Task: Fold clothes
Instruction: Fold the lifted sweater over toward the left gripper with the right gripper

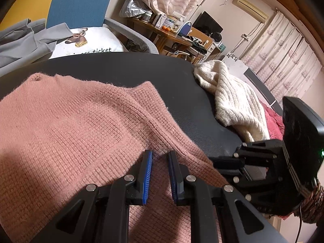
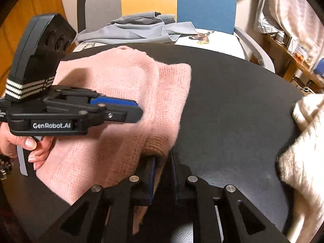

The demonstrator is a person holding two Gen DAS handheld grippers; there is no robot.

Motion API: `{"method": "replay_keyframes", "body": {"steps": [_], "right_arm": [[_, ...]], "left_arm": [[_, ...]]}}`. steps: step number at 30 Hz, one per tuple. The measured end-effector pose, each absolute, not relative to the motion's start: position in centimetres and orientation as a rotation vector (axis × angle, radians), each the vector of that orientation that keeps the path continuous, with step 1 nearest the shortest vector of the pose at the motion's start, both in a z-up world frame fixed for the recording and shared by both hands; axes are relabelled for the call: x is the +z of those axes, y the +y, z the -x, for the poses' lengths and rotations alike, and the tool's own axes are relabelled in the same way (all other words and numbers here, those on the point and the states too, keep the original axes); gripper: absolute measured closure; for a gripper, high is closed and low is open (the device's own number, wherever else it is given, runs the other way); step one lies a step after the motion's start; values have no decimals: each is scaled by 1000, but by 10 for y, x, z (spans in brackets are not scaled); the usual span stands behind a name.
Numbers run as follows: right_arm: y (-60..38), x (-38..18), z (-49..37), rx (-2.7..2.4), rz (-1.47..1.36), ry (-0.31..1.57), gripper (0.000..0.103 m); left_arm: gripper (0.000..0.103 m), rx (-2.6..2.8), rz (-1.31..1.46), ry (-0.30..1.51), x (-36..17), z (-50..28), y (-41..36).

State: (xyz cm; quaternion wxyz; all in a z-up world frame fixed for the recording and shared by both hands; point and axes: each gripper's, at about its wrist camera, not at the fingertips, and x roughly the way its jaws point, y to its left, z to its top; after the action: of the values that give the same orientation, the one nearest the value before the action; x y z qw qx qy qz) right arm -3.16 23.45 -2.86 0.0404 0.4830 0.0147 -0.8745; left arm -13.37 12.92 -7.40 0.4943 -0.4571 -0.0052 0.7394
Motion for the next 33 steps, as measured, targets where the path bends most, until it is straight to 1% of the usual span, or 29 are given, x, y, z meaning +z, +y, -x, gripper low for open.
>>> {"method": "replay_keyframes", "body": {"steps": [2, 3, 4, 6, 8, 9, 10, 11, 13, 16, 19, 20, 21, 22, 23, 25, 27, 29, 30, 31, 33], "right_arm": [[232, -27, 25, -2721, -1458, 95, 80], [233, -27, 23, -2739, -1450, 118, 74], [234, -27, 22, -2751, -1446, 122, 72], [235, -26, 23, -2756, -1434, 132, 71], [229, -29, 31, -2765, -1433, 192, 71], [227, -31, 35, -2777, -1435, 228, 73], [225, -32, 37, -2787, -1437, 260, 84], [225, -33, 40, -2791, -1448, 264, 92], [236, -32, 38, -2818, -1458, 135, 94], [257, -26, 27, -2879, -1429, -110, 95], [262, -36, 21, -2880, -1473, -252, 96], [262, -38, 20, -2887, -1470, -265, 96], [264, -36, 20, -2883, -1466, -300, 95], [266, -33, 19, -2872, -1465, -350, 92], [270, -29, 17, -2864, -1462, -412, 92], [275, -11, 3, -2955, -1408, -404, 91], [270, 14, -6, -3041, -1264, -332, 86], [259, 24, -1, -2993, -1167, -299, 86], [250, 24, 6, -2948, -1159, -272, 86], [241, 24, 14, -2902, -1150, -245, 90], [229, 14, 31, -2838, -1178, -224, 92]], "left_arm": [[87, 1788, 1110, -21, -74, 134, 128], [87, 1785, 1111, -28, -75, 135, 128], [87, 1782, 1112, -34, -75, 136, 127], [87, 1779, 1114, -44, -75, 136, 126], [87, 1781, 1112, -45, -75, 135, 127], [87, 1783, 1112, -44, -75, 135, 127], [87, 1782, 1112, -47, -75, 135, 127], [87, 1780, 1113, -52, -75, 135, 126], [87, 1776, 1116, -63, -75, 136, 126], [87, 1762, 1120, -83, -76, 137, 125], [87, 1759, 1123, -84, -76, 137, 126], [87, 1759, 1122, -83, -76, 137, 126], [87, 1760, 1122, -82, -76, 137, 126], [87, 1762, 1122, -78, -76, 137, 126], [87, 1765, 1123, -74, -76, 137, 127], [87, 1775, 1124, -55, -75, 135, 129], [87, 1797, 1125, -25, -73, 132, 132], [87, 1840, 1130, 4, -65, 127, 132], [87, 1859, 1139, -13, -60, 126, 129], [87, 1878, 1145, -64, -55, 127, 120], [86, 1929, 1156, -166, -46, 130, 97]]}}
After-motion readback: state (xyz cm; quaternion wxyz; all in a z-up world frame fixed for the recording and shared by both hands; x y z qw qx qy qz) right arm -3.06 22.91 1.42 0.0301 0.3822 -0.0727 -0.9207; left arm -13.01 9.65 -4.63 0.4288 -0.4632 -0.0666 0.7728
